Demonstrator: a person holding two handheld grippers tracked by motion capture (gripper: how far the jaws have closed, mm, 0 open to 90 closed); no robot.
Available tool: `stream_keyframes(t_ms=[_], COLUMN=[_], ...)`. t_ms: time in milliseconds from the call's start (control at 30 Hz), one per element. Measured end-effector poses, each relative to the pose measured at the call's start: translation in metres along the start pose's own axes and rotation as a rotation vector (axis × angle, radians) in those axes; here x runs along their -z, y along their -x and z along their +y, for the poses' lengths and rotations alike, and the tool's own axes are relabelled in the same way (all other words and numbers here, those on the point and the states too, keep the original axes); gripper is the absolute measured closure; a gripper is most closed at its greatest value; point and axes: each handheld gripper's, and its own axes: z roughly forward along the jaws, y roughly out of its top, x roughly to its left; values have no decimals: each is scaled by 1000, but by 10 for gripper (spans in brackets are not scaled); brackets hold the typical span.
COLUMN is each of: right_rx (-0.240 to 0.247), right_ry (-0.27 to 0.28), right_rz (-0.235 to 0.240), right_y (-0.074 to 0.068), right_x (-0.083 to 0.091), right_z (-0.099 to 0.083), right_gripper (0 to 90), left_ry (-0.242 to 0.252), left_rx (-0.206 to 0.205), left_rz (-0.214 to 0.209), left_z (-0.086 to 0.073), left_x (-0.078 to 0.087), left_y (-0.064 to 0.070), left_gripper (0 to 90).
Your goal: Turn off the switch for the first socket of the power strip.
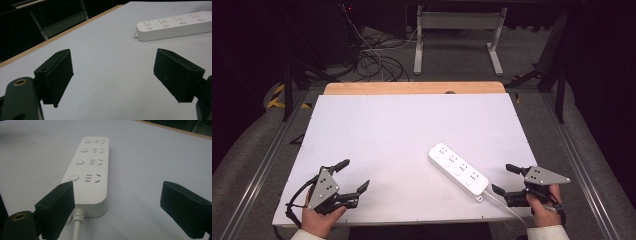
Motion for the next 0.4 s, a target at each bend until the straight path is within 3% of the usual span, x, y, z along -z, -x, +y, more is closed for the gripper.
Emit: stream_keyframes(t_ms=[333,400], right_rx=[8,13], right_ry=[-11,-10], right_rz=[-3,-3], right_y=[-1,-1], right_x=[-1,0], right_z=[1,1], right_gripper=[126,126], left_ry=[-21,-21], left_rx=[7,-15], left_rz=[7,9], left_z=[-1,-1], left_x=[-3,-3], left_y=[-1,-1], left_gripper=[162,161])
